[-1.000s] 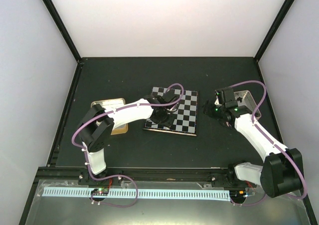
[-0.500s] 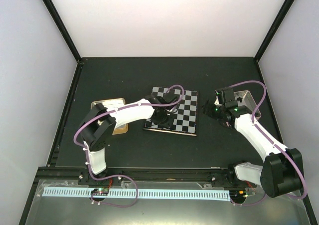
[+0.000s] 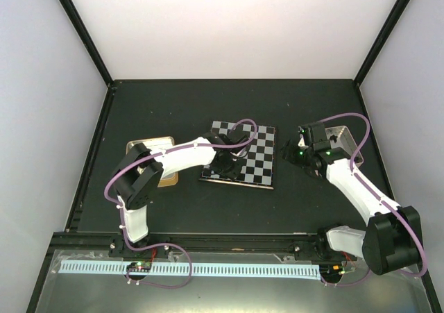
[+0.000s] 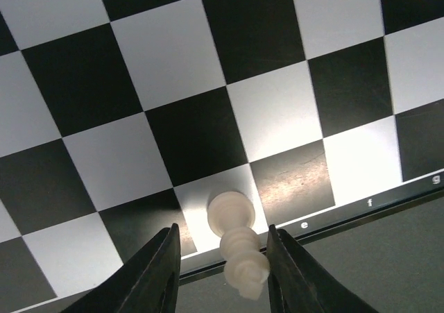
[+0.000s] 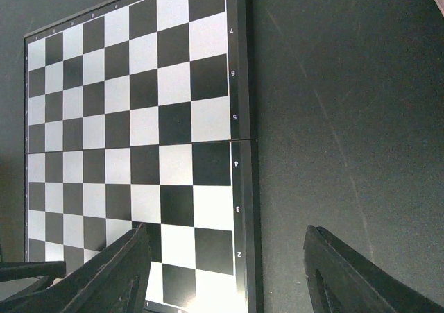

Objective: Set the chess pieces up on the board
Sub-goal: Place the chess piece on the chessboard.

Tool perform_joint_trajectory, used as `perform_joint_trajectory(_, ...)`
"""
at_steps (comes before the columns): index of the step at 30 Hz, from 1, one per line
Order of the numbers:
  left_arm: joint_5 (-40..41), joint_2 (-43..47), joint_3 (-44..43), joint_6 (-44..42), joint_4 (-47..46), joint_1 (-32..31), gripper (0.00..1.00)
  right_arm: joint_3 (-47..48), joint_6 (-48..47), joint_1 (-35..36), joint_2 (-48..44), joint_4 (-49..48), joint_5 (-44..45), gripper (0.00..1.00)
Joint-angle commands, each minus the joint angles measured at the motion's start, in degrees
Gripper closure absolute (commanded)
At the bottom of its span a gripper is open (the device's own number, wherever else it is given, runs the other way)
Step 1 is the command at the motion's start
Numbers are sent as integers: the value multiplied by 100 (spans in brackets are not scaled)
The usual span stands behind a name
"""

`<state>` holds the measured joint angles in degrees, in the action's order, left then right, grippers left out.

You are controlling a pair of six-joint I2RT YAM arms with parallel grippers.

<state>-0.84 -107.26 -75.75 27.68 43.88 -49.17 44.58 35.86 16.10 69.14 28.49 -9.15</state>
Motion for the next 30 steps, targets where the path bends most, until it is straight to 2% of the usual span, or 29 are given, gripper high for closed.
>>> perform_joint_trajectory(1,-348,97,-201,-153,-204,-25,67,-37,-83,16,-73,-81,-18,38)
perform_joint_trajectory(6,-692,37,-207,-173,-346,-25,85,-52,-64,16,-91,-85,-10,38)
perform_joint_trajectory(8,-778,32,-180,-176,-395,-26,87,-62,-68,16,-104,-83,-3,38)
perform_joint_trajectory(13,-1007,-1,-134,-204,-511,-23,87,-81,-71,16,-100,-85,8,38)
perform_joint_trajectory(24,-866,-184,-353,-153,-415,-24,87,-90,-70,16,-100,-81,9,38)
perform_joint_trajectory(30,-763,-234,-351,-150,-374,-23,79,-90,-79,18,-115,-60,27,38)
